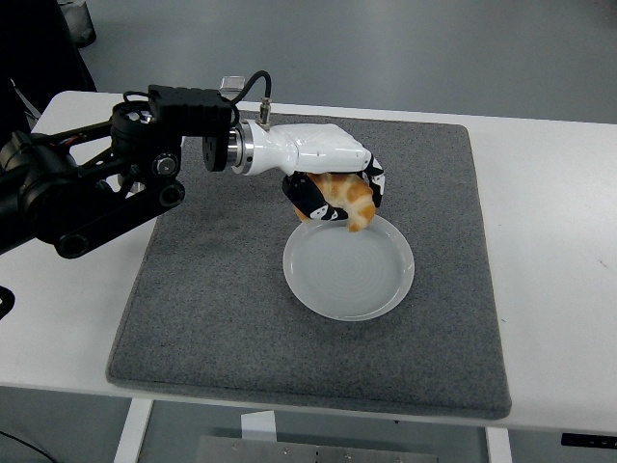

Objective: Place the bread on the plate

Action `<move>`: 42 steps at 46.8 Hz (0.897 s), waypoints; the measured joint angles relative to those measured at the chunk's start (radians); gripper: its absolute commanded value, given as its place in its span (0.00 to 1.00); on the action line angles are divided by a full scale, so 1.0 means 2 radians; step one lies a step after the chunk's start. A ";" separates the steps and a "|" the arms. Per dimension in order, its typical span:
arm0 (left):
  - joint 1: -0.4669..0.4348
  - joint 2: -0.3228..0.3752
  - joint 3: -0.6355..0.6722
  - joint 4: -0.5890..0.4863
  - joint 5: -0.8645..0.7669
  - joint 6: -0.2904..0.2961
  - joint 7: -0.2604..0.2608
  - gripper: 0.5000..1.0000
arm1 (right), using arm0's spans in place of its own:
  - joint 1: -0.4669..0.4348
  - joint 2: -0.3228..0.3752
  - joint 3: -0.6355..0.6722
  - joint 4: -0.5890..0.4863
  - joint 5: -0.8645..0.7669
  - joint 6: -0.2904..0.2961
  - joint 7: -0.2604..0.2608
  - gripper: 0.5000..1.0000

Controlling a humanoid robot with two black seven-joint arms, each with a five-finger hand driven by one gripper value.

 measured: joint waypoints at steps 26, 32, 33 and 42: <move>0.047 -0.052 0.059 0.059 0.037 0.076 0.002 0.00 | 0.000 0.000 0.000 0.000 0.000 0.000 0.000 0.90; 0.051 -0.055 0.060 0.064 0.037 0.078 0.002 0.00 | 0.000 0.000 0.000 0.000 0.000 0.000 0.000 0.90; 0.052 -0.056 0.060 0.064 0.037 0.078 0.002 0.00 | 0.000 0.000 0.000 0.000 0.000 0.000 0.000 0.90; 0.054 -0.064 0.063 0.075 0.037 0.078 0.002 0.00 | 0.000 0.000 0.000 0.000 0.000 0.000 0.000 0.90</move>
